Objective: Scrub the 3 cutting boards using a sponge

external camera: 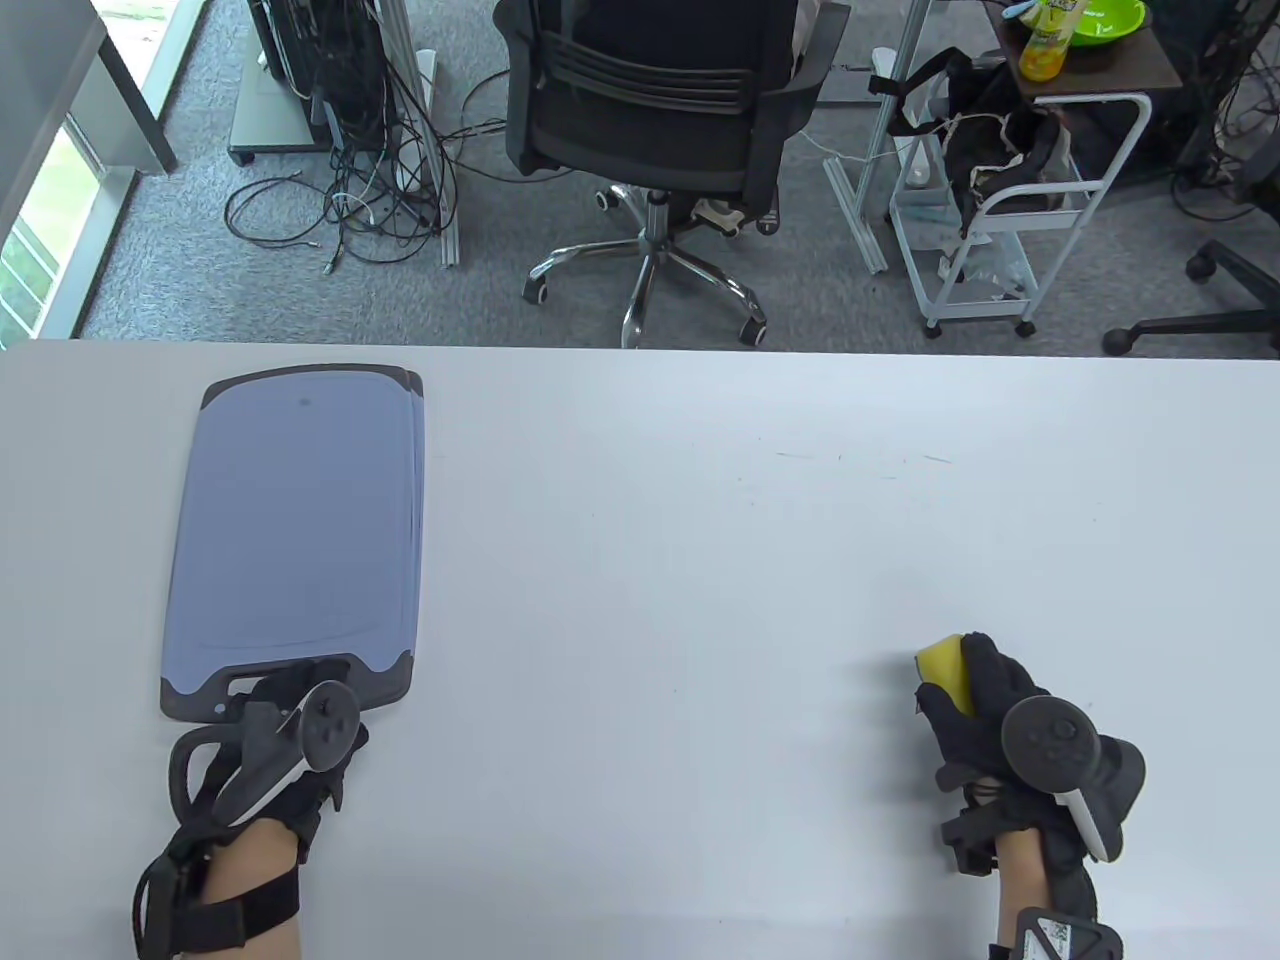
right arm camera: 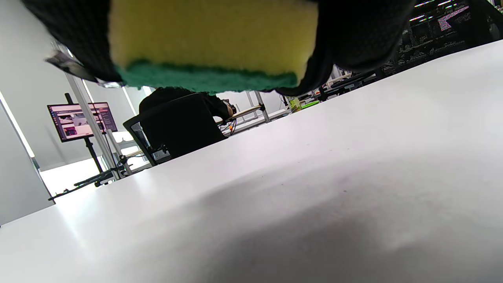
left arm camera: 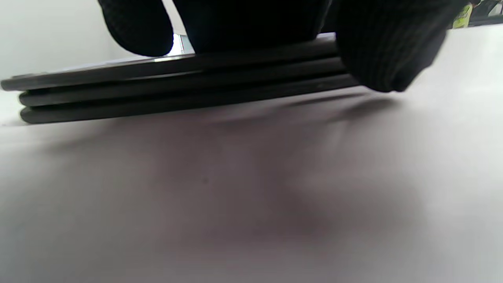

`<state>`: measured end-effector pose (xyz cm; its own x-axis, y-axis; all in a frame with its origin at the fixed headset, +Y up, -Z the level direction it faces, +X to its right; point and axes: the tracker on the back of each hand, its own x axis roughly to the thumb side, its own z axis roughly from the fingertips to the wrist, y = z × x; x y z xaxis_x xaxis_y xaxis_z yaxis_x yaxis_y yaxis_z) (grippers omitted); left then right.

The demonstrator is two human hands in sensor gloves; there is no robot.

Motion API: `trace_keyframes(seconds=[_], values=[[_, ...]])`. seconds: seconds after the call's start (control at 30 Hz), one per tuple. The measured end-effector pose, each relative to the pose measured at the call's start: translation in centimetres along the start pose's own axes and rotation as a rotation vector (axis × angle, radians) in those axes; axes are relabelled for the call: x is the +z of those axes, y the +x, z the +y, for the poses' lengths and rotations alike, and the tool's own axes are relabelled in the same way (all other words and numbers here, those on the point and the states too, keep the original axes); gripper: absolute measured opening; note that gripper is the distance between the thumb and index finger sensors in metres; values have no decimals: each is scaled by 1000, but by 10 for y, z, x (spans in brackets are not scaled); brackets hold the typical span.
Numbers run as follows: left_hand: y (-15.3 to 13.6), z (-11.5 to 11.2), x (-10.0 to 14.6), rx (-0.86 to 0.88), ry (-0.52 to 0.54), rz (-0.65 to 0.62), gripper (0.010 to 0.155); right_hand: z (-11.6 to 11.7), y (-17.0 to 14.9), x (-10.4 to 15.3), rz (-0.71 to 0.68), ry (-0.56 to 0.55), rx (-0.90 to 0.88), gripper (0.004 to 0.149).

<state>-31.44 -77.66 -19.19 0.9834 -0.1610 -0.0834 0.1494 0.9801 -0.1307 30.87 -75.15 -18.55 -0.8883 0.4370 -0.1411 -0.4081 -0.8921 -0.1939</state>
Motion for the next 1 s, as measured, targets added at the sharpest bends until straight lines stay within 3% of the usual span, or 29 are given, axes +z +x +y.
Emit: trace_keyframes(seconds=[0.07, 0.37, 0.5, 0.6, 0.63, 0.87, 0.93, 1.0], values=[[2, -3, -2, -7, 43, 22, 68, 0, 0, 1, -1, 0, -7, 74], [0, 4, -4, 131, 47, -34, 62, 3, 1, 1, -6, 8, 6, 74], [18, 23, 7, 162, 227, -94, 64, 3, 1, 0, -3, 11, 16, 74], [31, 42, 25, 232, 467, -128, 61, 3, 1, 1, -5, 7, 15, 74], [31, 47, 29, 274, 489, -122, 60, 3, 1, 1, -5, 8, 12, 74], [3, 68, 54, 989, 694, -106, 56, 0, 2, 3, -14, -2, -10, 74], [-6, 64, 54, 1217, 669, -69, 54, 0, 2, 3, -15, -3, -14, 74], [-9, 52, 46, 1459, 512, -65, 53, -1, 2, 3, -20, -9, -22, 74]])
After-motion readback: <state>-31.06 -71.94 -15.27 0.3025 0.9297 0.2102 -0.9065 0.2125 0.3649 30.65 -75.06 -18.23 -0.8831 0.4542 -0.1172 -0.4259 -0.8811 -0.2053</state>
